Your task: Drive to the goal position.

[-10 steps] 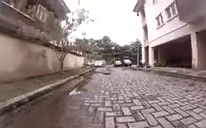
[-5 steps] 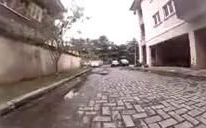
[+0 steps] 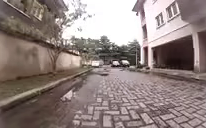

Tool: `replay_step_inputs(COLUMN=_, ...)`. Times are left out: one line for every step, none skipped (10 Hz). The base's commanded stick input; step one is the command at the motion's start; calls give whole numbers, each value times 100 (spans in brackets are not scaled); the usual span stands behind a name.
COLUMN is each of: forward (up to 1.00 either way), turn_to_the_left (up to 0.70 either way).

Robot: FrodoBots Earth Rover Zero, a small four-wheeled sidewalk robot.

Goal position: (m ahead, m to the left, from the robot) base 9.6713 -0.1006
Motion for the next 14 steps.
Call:
replay_step_inputs(forward=50, turn_to_the_left=0)
replay_step_inputs(forward=50, turn_to_the_left=0)
replay_step_inputs(forward=50, turn_to_the_left=0)
replay_step_inputs(forward=50, turn_to_the_left=0)
replay_step_inputs(forward=50, turn_to_the_left=0)
replay_step_inputs(forward=50, turn_to_the_left=0)
replay_step_inputs(forward=50, turn_to_the_left=0)
replay_step_inputs(forward=50, turn_to_the_left=0)
replay_step_inputs(forward=50, turn_to_the_left=0)
replay_step_inputs(forward=50, turn_to_the_left=0)
replay_step_inputs(forward=50, turn_to_the_left=0)
replay_step_inputs(forward=50, turn_to_the_left=0)
replay_step_inputs(forward=50, turn_to_the_left=0)
replay_step_inputs(forward=50, turn_to_the_left=0)
